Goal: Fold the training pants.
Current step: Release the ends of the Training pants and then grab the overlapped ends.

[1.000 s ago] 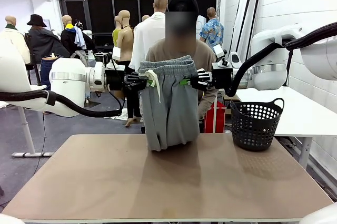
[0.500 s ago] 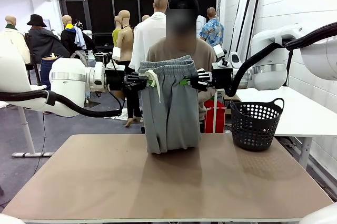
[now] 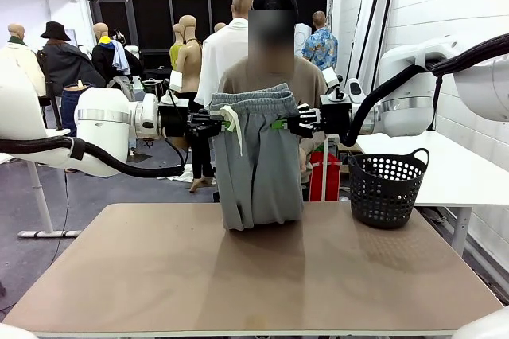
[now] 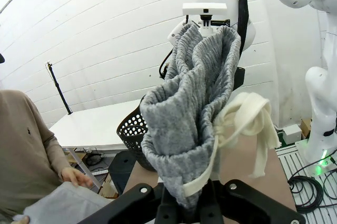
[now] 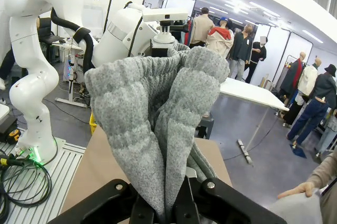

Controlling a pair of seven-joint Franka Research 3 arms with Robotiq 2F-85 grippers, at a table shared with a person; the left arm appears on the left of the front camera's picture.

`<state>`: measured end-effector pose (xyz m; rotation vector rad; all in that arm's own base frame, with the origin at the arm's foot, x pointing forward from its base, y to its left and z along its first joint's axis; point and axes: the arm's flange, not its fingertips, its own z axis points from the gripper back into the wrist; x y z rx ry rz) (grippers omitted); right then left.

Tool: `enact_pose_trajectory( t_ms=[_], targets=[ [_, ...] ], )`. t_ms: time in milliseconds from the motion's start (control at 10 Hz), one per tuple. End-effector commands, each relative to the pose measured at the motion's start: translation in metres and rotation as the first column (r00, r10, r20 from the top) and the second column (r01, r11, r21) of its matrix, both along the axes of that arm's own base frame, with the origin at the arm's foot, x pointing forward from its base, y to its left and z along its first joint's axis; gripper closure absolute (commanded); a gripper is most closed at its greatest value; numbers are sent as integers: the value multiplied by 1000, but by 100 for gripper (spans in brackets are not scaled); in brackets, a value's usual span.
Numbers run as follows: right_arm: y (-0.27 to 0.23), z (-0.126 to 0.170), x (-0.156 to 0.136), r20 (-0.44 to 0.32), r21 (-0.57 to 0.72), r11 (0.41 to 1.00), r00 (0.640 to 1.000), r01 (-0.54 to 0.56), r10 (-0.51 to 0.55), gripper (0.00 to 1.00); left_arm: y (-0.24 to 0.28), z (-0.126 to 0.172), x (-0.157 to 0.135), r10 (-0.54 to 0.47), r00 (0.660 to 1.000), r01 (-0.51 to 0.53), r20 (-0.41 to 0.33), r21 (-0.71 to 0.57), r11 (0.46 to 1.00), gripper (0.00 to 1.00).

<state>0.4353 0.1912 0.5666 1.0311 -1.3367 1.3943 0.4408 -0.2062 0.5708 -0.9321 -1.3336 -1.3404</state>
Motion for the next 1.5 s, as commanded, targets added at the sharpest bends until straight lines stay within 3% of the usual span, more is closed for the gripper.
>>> enact_pose_trajectory(
  t_ms=[0, 1400],
  targets=[
    [1, 2, 0, 3, 5, 1000, 1000, -1, 1, 100, 0, 1, -2, 3, 1000, -3, -5, -14, 1000, 100],
    [1, 2, 0, 3, 5, 1000, 1000, -1, 1, 100, 0, 1, -2, 3, 1000, -3, -5, -14, 1000, 100]
  ],
)
